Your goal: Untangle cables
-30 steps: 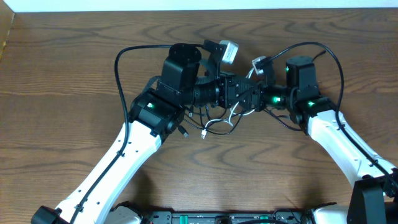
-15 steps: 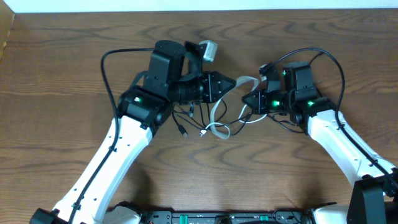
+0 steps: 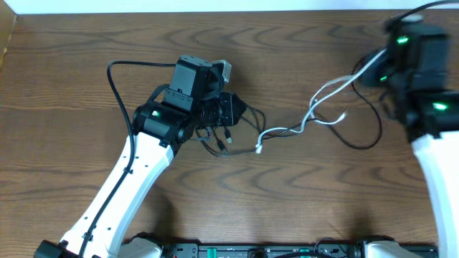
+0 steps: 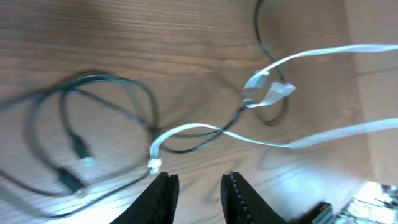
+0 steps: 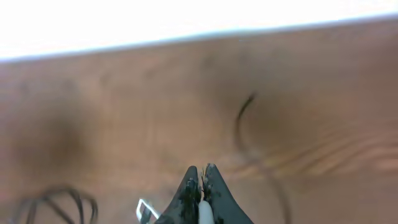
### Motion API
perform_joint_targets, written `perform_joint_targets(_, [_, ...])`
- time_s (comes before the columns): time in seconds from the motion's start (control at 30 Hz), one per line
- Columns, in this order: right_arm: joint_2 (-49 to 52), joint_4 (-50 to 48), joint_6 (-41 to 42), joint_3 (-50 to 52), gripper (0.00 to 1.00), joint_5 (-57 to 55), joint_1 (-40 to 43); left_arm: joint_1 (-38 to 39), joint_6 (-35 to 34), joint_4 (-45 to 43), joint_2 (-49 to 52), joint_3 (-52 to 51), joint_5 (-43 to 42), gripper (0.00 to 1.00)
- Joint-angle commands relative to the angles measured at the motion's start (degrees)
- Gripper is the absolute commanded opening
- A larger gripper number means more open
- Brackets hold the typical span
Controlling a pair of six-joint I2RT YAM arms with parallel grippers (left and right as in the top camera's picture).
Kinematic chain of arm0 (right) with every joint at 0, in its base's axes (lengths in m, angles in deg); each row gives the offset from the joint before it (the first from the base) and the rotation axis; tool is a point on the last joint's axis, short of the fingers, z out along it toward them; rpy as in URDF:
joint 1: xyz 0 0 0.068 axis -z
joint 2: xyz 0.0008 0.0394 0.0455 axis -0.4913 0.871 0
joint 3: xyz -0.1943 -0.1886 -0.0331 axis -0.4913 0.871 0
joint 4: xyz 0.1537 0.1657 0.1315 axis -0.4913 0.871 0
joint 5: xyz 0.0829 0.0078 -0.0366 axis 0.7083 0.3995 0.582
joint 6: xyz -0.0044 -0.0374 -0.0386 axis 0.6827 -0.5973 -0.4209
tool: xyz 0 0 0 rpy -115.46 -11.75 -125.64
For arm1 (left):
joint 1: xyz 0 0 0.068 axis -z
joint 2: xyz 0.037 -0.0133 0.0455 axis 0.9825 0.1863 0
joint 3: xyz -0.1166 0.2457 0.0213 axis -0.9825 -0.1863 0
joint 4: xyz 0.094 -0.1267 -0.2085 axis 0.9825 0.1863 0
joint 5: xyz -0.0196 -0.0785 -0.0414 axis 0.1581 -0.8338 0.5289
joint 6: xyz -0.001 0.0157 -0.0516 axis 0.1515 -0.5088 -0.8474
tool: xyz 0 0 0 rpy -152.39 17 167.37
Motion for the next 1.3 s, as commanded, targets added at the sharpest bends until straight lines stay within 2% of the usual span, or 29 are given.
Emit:
perform_joint_targets(0.0, [-2.7,0.1,-1.0,-6.1,0.01,-3.8,2.8,-0.3,0.9,1.1,-0.1,0.4,3.6,0.29])
perform_joint_targets(0.23, [-4.5,-2.3,-0.2,-11.1,0.01,-3.9,8.1,-0.3,0.9,1.9,-0.1,0.4,3.5,0.29])
perform_joint_targets(0.37, [-4.5,-5.5,10.8,-11.2,0.01,-4.0,15.5,-0.3,0.9,3.1,-0.1,0.4,3.5,0.29])
perform_joint_targets(0.47, [-4.5,-10.0,17.2,-11.2,0.01,2.5,19.4,-0.3,0.9,3.4,-0.1,0.4,3.5,0.30])
perform_joint_targets(0.6, [-4.5,-15.6,23.4,-11.2,0.01,5.4,23.0,0.0,0.9,4.0,0.0,0.3,3.5,0.44])
perform_joint_targets(0.7, [-4.5,-14.2,25.0,-11.2,0.01,5.4,24.4,1.3,0.9,4.1,1.1,0.3,2.8,0.58])
perform_joint_targets(0.73, [-4.5,-11.4,24.5,-11.2,0.01,6.2,24.3,2.0,0.9,4.0,1.7,0.3,2.6,0.61])
perform_joint_targets(0.83, [-4.2,-4.7,18.8,-11.1,0.01,2.5,24.3,3.5,0.9,4.0,3.4,0.3,2.7,0.62])
perform_joint_targets(1.0, [-0.5,7.3,13.2,-11.1,0.01,-17.2,25.0,4.4,0.9,4.1,6.3,0.3,2.9,0.62])
perform_joint_targets(1.1, [2.8,9.4,11.8,-11.1,0.01,-20.0,26.3,4.4,2.4,4.3,6.4,0.3,4.8,0.62])
perform_joint_targets(1.27, [8.5,7.7,11.3,-11.1,0.01,-19.0,30.4,4.4,3.1,5.7,6.4,0.3,5.1,0.62])
